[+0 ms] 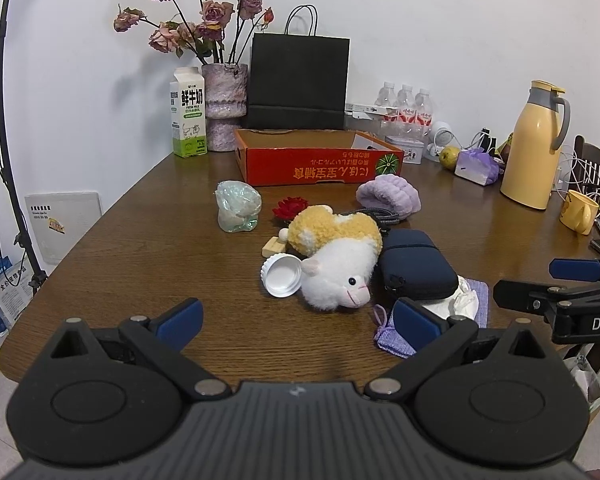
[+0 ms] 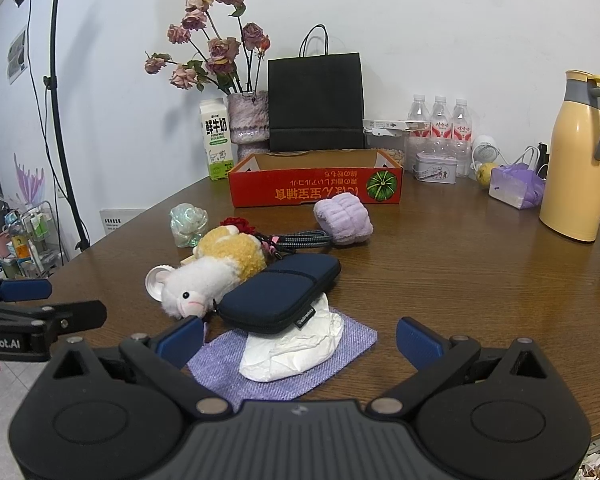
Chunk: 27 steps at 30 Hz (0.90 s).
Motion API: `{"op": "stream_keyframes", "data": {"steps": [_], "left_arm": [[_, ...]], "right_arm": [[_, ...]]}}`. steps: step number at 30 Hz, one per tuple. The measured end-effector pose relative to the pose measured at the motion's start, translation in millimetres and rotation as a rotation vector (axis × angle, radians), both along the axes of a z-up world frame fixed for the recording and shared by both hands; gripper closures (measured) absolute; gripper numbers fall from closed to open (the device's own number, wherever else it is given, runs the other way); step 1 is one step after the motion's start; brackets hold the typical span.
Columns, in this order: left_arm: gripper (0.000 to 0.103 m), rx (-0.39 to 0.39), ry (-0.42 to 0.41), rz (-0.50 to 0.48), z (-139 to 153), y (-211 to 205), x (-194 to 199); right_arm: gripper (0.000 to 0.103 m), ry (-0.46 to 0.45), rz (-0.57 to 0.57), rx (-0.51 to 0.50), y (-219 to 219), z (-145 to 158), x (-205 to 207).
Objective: Organize objects
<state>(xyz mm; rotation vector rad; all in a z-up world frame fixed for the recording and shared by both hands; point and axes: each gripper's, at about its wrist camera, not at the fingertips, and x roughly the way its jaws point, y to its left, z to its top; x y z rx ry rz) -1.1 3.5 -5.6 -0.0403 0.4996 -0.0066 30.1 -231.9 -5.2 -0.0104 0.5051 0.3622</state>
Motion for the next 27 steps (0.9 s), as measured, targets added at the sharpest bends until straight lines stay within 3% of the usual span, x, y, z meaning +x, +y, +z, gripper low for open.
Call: {"op": "stream_keyframes", "data": {"steps": [27], "left_arm": [[0.0,-0.001,0.002,0.0,-0.9,-0.8,-0.5]], "right_arm": [[0.0,0.002,0.0,-0.003,-6.2,-3.0,0.6]]}}
